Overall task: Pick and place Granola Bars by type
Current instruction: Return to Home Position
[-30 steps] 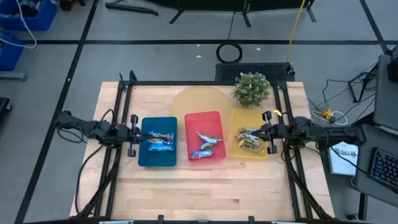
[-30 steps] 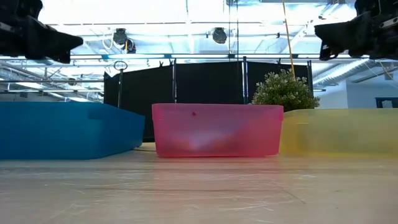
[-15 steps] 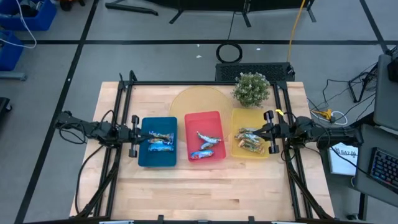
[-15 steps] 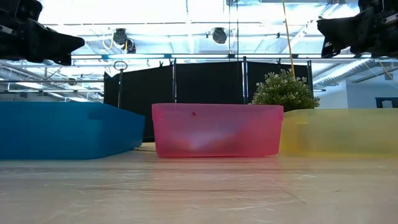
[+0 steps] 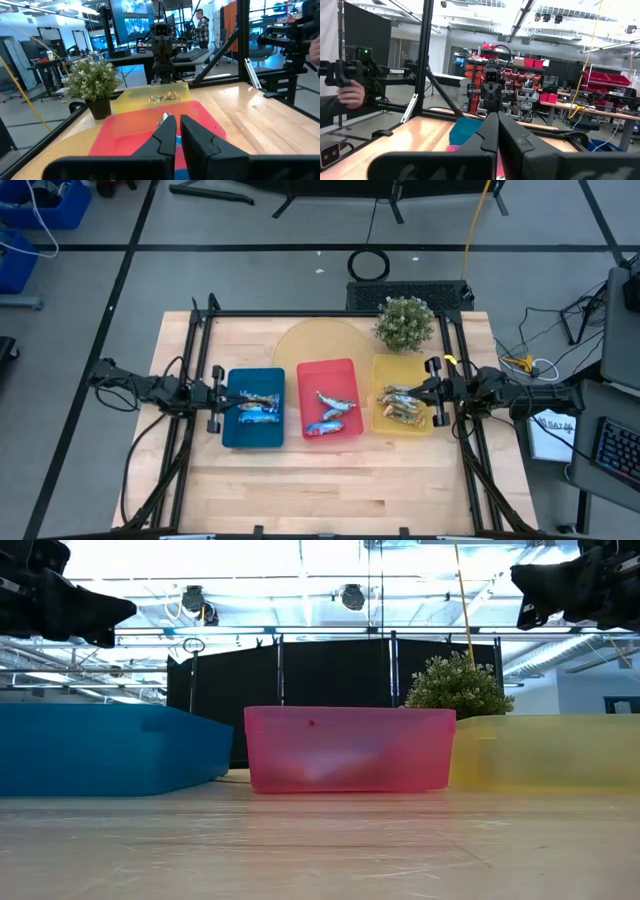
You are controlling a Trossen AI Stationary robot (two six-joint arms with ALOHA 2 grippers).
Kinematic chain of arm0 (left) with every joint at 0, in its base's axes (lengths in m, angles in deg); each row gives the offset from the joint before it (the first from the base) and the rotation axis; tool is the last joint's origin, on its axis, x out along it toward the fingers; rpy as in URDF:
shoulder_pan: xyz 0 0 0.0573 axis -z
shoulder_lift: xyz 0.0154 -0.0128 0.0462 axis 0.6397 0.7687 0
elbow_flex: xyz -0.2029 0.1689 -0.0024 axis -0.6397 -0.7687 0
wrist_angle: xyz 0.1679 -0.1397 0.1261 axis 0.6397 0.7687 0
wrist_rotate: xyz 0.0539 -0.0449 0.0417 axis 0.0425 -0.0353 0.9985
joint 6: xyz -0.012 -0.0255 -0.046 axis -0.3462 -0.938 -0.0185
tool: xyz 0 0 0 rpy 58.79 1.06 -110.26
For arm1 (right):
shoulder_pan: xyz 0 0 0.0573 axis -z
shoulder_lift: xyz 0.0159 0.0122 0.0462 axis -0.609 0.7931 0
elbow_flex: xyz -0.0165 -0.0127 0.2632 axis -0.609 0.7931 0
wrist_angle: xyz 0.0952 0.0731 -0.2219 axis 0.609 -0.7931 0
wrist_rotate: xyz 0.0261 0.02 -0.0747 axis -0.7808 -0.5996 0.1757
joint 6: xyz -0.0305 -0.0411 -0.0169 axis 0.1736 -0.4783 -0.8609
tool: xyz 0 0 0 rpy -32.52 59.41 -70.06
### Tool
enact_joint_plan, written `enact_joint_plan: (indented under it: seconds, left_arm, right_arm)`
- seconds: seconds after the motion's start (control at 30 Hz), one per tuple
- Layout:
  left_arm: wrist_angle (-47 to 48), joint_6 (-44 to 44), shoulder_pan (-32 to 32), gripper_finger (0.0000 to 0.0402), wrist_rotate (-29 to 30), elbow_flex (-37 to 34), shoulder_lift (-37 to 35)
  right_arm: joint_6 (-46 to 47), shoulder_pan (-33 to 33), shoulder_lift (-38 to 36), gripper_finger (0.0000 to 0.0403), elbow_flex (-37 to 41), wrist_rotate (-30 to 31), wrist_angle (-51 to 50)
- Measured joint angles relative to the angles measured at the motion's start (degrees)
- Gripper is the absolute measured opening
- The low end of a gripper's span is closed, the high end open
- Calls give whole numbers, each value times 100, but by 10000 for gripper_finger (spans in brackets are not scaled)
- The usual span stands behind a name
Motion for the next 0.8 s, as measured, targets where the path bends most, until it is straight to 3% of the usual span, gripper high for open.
enact_joint_plan:
  seconds: [0.6,0.8]
  left_arm:
    - [-219,2,0,4,2,-24,0]
    - [-237,2,0,28,2,-24,0]
  right_arm:
    - [0,0,0,0,-4,-2,-39]
    - [0,0,0,0,-2,-3,-37]
